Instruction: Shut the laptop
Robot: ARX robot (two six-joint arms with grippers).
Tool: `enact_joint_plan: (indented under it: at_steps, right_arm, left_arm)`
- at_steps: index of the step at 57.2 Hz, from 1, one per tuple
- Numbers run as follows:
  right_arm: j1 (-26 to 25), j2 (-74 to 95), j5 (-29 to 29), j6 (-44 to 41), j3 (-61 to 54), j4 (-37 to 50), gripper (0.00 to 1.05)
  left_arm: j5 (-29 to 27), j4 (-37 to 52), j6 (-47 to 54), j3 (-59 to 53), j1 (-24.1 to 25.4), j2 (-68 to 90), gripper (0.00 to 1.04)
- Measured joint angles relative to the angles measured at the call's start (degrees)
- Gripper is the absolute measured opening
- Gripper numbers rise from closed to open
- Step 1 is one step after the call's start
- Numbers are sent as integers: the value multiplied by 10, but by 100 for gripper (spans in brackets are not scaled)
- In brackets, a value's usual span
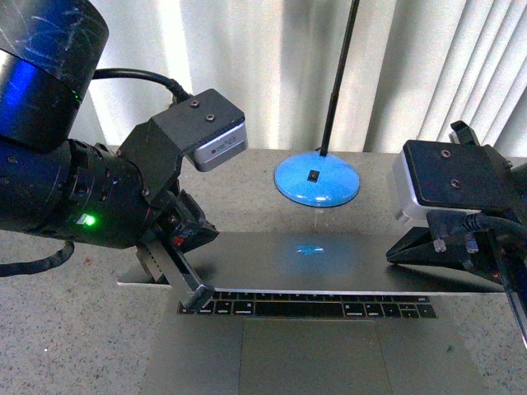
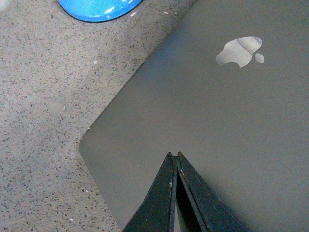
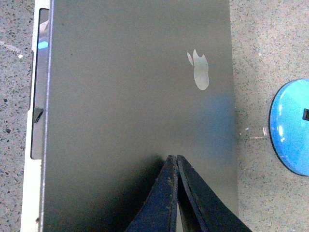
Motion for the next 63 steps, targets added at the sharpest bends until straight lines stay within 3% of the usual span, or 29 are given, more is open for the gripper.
enact_joint_plan:
  at_steps: [63]
  right_arm:
    - [-1, 43, 1, -7, -20, 32, 3]
  left_arm:
    - [13, 42, -15, -28, -2, 35, 4]
